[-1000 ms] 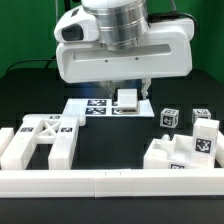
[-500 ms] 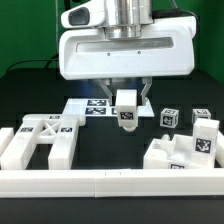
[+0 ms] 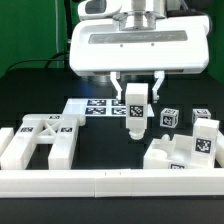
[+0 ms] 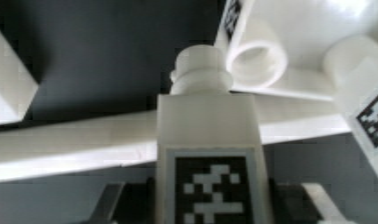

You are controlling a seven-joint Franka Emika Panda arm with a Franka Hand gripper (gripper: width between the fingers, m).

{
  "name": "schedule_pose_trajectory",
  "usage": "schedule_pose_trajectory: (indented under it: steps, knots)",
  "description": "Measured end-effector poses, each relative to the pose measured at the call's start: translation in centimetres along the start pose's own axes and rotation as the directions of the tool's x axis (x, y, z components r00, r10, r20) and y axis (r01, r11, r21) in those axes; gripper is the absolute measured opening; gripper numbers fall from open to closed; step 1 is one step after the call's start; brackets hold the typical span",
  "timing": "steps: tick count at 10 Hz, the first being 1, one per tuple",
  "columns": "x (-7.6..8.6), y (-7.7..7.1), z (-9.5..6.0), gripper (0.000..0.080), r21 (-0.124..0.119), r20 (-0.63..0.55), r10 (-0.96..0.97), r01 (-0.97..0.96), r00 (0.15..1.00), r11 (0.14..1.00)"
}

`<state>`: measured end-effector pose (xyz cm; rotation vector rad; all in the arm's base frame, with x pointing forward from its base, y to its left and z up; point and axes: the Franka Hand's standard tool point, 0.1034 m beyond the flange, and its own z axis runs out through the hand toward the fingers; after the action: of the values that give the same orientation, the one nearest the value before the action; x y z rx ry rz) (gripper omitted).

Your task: Assemble chair

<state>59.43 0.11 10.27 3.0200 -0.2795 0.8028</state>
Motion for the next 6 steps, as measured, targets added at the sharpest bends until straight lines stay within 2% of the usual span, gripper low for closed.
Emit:
schedule_pose_trajectory:
  steps: [2, 4, 6]
  knots:
    - [-0.1, -0.1, 0.3, 0.0285, -0.004, -0.028, -0.007, 0.007, 1.000, 1.000]
    - [0.7, -1.7, 0.3, 0.0285, 0.011, -0.034, -0.029, 0.029, 0.999, 1.000]
    - [0.5, -1.3, 0.5, 0.0285, 0.007, -0.029, -0.028, 0.028, 0.999, 1.000]
